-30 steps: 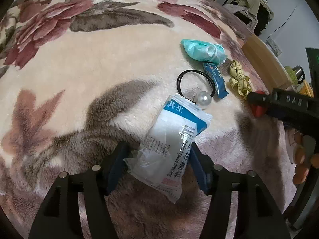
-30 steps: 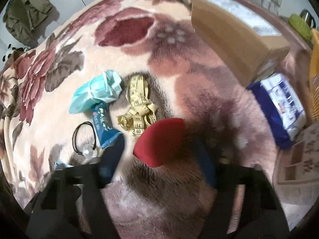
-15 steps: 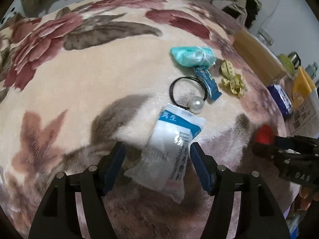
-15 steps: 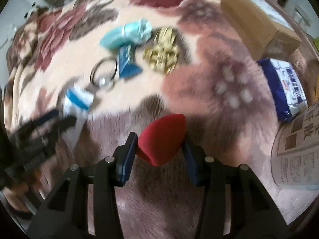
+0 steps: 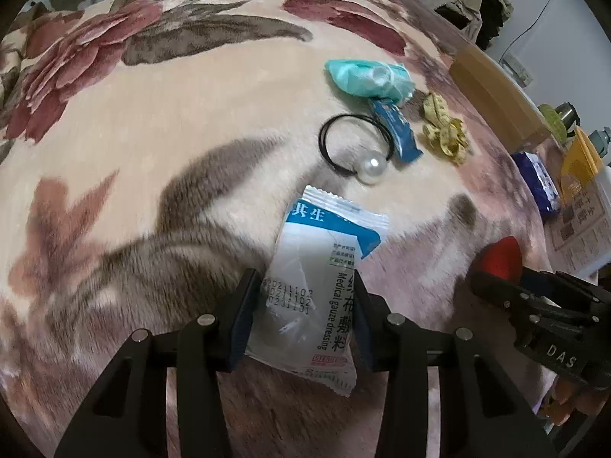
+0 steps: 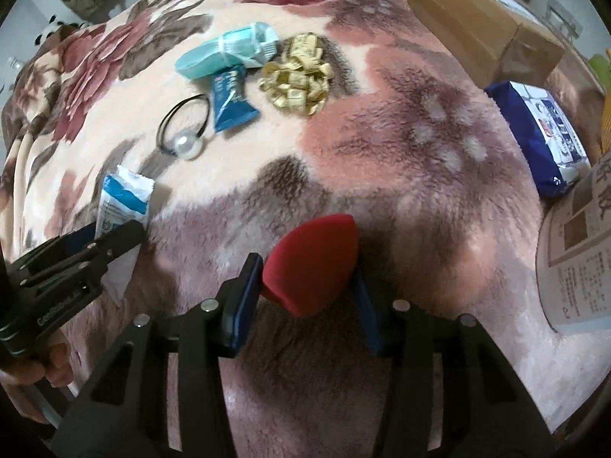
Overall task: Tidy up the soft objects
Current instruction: 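Lift the gauze pack and red sponge and carry them toward the basket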
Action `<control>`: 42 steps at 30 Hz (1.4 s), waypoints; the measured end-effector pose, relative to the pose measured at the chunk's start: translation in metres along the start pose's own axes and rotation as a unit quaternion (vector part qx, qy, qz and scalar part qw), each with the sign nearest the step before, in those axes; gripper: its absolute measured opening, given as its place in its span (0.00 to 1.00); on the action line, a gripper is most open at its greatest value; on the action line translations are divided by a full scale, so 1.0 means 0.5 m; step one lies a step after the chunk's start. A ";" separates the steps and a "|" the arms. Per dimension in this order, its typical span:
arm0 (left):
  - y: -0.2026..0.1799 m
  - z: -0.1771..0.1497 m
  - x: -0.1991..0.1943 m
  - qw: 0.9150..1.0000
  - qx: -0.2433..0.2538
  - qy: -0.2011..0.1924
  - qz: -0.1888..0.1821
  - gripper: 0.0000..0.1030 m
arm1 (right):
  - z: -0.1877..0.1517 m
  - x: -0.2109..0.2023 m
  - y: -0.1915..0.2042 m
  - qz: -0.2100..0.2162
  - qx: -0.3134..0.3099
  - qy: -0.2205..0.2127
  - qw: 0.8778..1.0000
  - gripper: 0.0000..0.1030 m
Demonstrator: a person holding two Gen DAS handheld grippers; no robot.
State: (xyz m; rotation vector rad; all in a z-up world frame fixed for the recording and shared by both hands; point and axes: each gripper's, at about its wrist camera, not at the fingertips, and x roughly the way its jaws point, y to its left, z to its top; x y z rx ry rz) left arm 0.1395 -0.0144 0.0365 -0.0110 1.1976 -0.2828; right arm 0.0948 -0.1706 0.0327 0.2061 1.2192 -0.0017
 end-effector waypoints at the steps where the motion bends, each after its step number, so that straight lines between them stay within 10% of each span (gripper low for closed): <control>1: -0.002 -0.005 -0.002 1.000 -0.001 0.001 -0.001 0.45 | -0.003 -0.003 0.003 -0.002 -0.004 0.000 1.000 0.45; 42: -0.151 -0.079 -0.128 1.000 0.021 -0.014 0.002 0.45 | -0.104 -0.155 -0.047 -0.009 0.001 -0.033 0.999 0.45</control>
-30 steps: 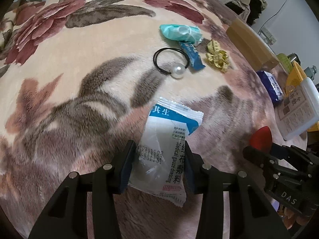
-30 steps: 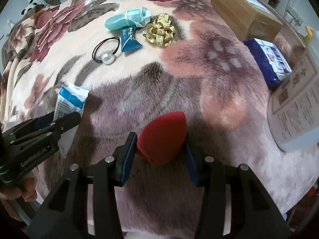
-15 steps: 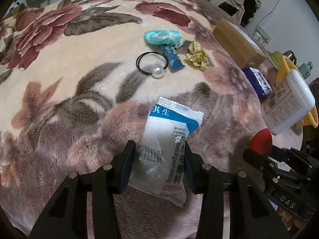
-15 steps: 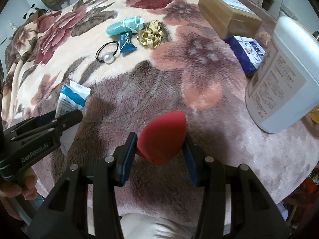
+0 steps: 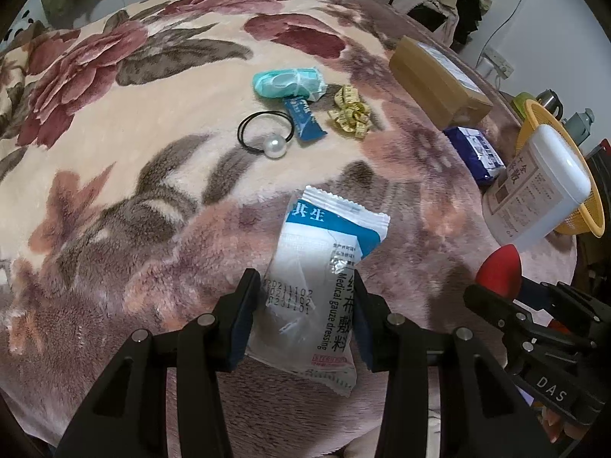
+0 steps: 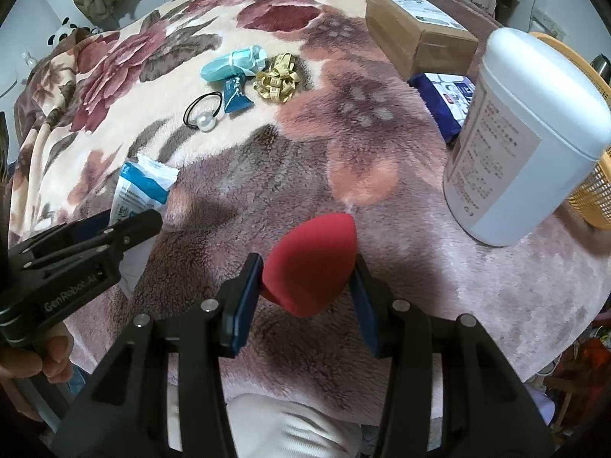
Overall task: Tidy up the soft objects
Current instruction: 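Lift the gauze pack and red sponge and carry them toward the basket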
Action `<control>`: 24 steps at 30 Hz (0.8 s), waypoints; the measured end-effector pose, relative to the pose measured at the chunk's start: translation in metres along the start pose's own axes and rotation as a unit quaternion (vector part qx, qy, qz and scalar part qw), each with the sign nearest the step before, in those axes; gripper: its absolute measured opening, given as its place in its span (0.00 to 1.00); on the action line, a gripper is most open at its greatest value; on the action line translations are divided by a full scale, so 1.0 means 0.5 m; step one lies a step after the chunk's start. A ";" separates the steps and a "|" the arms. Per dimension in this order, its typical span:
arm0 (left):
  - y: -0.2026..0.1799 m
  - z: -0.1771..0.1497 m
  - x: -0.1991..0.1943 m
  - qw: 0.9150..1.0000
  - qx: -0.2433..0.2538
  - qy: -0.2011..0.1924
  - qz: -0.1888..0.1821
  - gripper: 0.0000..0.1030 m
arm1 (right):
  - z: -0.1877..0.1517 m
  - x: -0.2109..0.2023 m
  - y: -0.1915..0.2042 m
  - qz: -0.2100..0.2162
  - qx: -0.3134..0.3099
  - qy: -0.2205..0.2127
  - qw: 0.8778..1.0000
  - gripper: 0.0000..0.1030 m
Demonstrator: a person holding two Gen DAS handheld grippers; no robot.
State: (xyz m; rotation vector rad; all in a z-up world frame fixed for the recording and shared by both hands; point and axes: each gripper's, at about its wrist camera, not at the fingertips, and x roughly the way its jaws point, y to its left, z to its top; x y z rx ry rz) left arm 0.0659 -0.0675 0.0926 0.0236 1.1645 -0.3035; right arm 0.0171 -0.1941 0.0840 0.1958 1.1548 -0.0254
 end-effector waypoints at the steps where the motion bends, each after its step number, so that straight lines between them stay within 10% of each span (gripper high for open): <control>1: -0.004 0.001 -0.001 1.000 0.001 -0.001 0.000 0.45 | 0.000 -0.002 -0.002 0.001 0.001 -0.001 1.000 0.45; 24: -0.095 0.044 -0.054 0.999 0.021 -0.024 -0.009 0.45 | 0.029 -0.091 -0.053 0.007 0.011 -0.046 0.999 0.45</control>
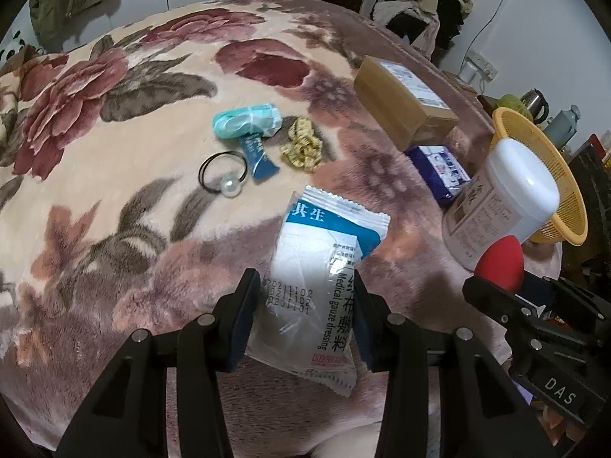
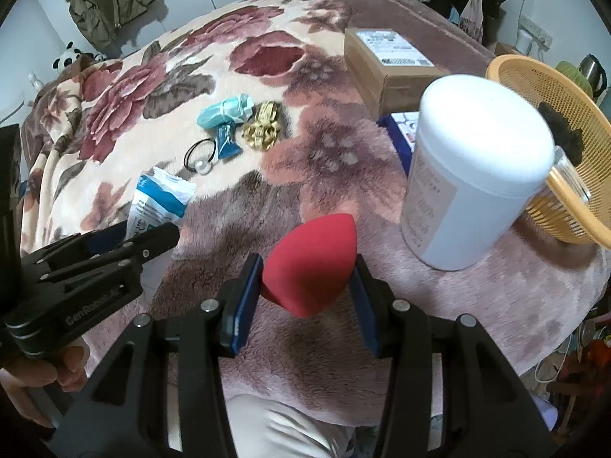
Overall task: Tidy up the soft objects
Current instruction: 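Lift the gauze pack and red sponge and carry them toward the basket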
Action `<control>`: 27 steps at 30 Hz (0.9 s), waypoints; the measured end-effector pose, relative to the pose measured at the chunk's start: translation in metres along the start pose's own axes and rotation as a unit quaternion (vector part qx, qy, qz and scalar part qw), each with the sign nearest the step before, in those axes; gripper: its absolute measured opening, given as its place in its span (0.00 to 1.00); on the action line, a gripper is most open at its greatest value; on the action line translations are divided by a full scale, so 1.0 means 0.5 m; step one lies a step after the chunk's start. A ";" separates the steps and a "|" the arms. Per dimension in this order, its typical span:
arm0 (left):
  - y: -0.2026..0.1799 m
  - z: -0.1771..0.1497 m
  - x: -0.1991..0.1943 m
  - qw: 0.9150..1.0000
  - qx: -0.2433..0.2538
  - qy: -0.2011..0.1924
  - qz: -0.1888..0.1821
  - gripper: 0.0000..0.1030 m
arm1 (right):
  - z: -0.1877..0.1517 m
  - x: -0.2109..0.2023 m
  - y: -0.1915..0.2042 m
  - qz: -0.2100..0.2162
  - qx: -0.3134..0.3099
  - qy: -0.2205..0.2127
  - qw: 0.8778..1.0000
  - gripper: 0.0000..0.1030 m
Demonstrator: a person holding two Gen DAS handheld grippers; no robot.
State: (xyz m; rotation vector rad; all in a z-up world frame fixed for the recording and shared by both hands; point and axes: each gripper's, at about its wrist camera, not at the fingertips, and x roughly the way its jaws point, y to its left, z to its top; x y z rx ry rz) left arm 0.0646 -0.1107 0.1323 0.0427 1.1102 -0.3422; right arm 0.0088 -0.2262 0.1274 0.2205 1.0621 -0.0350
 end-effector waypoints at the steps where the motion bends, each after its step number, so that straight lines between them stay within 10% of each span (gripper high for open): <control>1: -0.005 0.003 -0.002 1.000 0.001 -0.001 -0.001 0.45 | 0.003 -0.004 -0.004 0.000 0.001 -0.002 1.000 0.45; 27: -0.188 0.119 -0.047 0.997 0.058 -0.042 -0.025 0.45 | 0.086 -0.118 -0.130 -0.015 0.031 -0.076 0.997 0.45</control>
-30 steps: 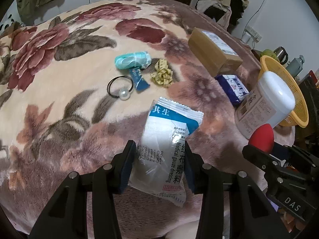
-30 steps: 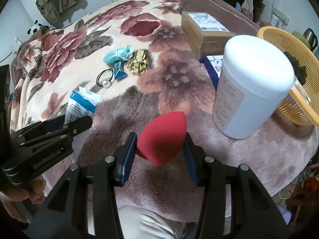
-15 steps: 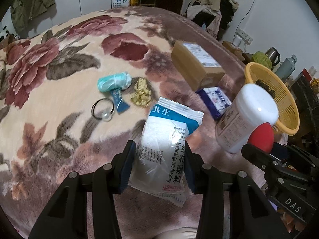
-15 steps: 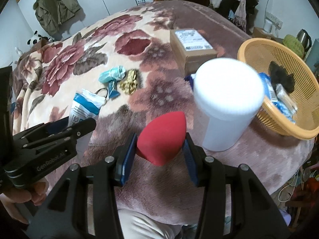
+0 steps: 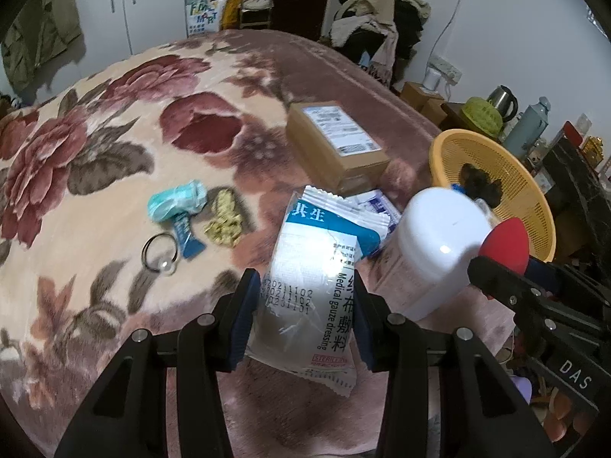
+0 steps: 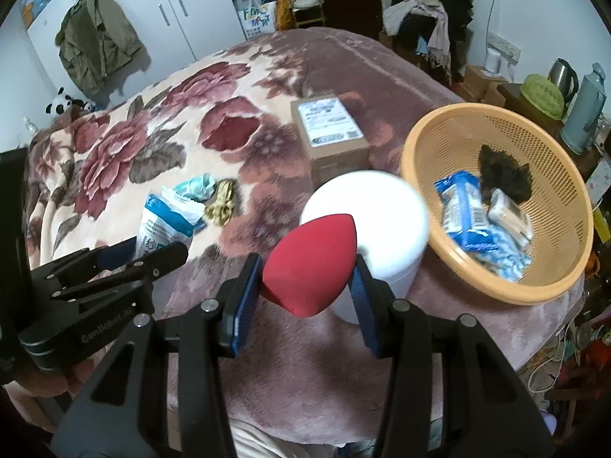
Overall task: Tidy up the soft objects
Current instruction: 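Lift the gauze pack and red sponge and carry them toward the basket, then open both grippers over the basket to drop the gauze pack and sponge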
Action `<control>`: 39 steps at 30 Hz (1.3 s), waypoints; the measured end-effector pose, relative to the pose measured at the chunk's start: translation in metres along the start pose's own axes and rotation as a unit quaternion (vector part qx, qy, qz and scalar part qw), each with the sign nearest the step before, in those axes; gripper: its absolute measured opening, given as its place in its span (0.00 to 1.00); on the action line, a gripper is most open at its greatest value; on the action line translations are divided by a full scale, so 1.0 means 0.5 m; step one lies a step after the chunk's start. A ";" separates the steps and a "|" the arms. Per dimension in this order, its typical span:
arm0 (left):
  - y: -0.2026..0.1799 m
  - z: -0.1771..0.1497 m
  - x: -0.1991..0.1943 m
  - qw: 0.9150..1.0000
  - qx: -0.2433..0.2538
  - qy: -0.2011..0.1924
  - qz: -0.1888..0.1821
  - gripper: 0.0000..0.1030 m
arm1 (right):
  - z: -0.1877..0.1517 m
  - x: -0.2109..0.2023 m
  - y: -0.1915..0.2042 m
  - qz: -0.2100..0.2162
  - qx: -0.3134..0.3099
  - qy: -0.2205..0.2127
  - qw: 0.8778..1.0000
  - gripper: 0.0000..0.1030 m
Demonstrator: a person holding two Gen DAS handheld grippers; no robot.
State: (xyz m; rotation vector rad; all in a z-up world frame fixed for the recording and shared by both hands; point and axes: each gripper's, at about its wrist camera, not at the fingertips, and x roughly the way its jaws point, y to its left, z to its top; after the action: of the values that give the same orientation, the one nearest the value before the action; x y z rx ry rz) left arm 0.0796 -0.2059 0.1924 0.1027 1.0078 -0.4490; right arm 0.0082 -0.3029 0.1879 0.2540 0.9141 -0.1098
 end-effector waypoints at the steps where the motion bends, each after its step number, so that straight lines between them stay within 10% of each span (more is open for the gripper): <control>1: -0.008 0.006 0.000 1.000 0.003 -0.002 -0.002 0.45 | 0.005 -0.004 -0.007 -0.001 0.002 -0.004 1.000 0.45; 33: -0.379 0.182 0.085 0.988 0.086 -0.008 -0.126 0.45 | 0.064 -0.091 -0.341 -0.093 0.144 -0.054 0.984 0.46; 39: -0.422 0.185 0.123 0.984 0.089 0.000 -0.152 0.77 | 0.060 -0.094 -0.384 -0.102 0.178 -0.063 0.977 0.50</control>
State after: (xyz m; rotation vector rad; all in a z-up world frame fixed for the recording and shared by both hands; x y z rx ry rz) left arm 0.0941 -0.4427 0.2164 0.1098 0.9849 -0.8179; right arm -0.0360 -0.4964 0.2102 0.4792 0.7894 -0.4781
